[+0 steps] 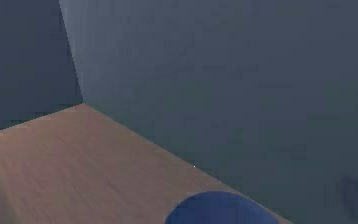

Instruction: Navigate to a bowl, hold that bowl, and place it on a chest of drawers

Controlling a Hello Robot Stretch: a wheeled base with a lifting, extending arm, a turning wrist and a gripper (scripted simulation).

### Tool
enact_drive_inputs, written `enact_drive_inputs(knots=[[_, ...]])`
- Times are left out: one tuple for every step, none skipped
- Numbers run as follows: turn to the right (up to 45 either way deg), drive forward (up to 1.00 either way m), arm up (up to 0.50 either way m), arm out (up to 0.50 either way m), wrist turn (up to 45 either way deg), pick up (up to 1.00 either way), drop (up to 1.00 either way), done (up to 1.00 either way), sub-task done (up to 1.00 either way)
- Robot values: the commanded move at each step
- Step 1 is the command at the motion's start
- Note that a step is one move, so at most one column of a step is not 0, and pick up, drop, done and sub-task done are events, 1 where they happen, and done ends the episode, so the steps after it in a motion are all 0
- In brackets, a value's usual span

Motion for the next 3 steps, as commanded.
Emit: enact_drive_inputs(knots=[[-12.0,0.00,0.00,0.00,0.0,0.00,0.00,0.00,0.00],[45.0,0.00,0.00,0.00,0.0,0.00,0.00,0.00,0.00],[27.0,0.00,0.00,0.00,0.0,0.00,0.00,0.00,0.00]])
